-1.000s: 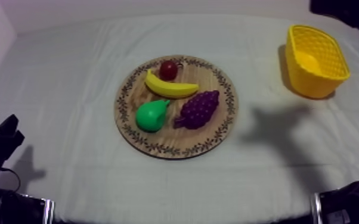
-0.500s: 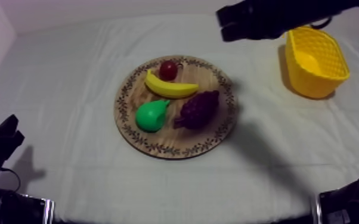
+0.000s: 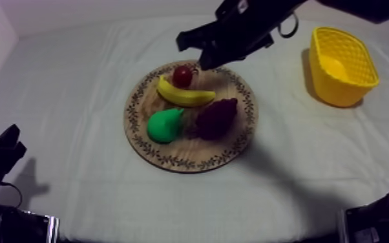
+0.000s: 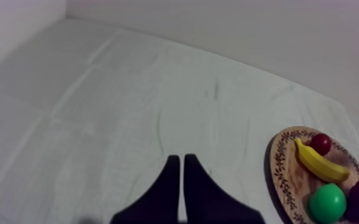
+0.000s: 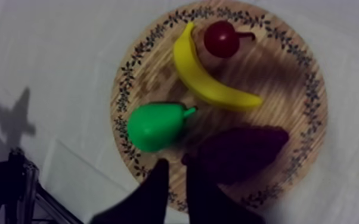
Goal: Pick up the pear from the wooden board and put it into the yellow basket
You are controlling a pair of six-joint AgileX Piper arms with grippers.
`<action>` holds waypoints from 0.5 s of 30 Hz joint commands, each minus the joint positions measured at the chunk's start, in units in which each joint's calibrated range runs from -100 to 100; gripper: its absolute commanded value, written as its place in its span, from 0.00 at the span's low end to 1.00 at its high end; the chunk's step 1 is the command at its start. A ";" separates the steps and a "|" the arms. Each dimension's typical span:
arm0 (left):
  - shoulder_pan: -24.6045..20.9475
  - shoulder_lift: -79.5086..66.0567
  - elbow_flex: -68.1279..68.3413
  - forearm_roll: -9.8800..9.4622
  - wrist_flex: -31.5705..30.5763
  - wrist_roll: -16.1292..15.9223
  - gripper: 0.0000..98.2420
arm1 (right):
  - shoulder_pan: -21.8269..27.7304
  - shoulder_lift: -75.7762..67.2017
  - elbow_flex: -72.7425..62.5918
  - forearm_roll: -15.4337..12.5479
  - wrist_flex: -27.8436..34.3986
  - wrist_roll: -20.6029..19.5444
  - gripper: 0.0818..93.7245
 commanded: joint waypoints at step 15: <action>0.00 -0.02 -0.05 -0.01 0.01 0.00 0.00 | -2.01 14.61 -13.39 -0.49 12.71 -8.81 0.87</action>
